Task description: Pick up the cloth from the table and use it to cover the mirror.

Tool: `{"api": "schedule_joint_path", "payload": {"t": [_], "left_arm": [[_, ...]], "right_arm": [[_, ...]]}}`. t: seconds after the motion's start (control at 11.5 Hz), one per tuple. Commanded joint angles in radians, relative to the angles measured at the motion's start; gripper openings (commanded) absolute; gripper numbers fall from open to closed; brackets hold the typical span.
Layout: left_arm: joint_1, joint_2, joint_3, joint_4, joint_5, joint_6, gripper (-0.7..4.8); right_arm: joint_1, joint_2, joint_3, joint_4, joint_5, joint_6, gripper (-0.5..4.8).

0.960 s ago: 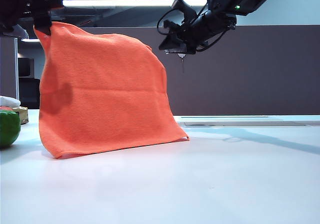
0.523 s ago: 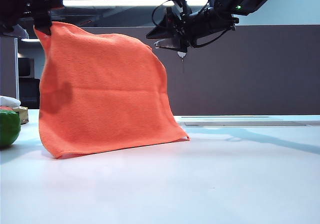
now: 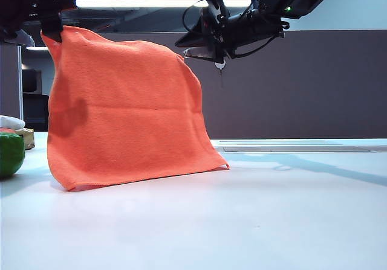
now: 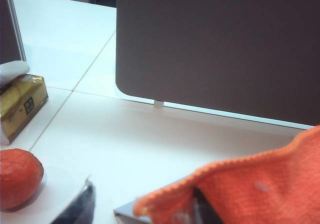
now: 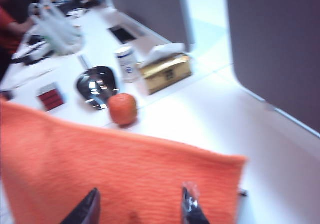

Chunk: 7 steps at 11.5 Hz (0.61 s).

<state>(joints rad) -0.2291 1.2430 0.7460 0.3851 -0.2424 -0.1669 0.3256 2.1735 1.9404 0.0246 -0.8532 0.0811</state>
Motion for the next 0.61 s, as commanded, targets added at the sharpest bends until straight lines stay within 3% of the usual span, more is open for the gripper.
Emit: {"api": "schedule_joint_path", "payload": {"t": [0.09,0.26,0.61], "left_arm": [[0.0,-0.004,0.004,0.021,0.004,-0.006,2.47],[0.0,-0.004,0.004,0.021,0.004,-0.006,2.47],[0.0,-0.004,0.004,0.021,0.004,-0.006,2.47]], "right_arm": [[-0.002,0.016,0.007,0.03,0.02,-0.003,2.09],[-0.003,0.034,0.007,0.056,0.024,-0.003,2.26],[-0.003,0.042,0.007,0.057,0.047,0.001,2.07]]}}
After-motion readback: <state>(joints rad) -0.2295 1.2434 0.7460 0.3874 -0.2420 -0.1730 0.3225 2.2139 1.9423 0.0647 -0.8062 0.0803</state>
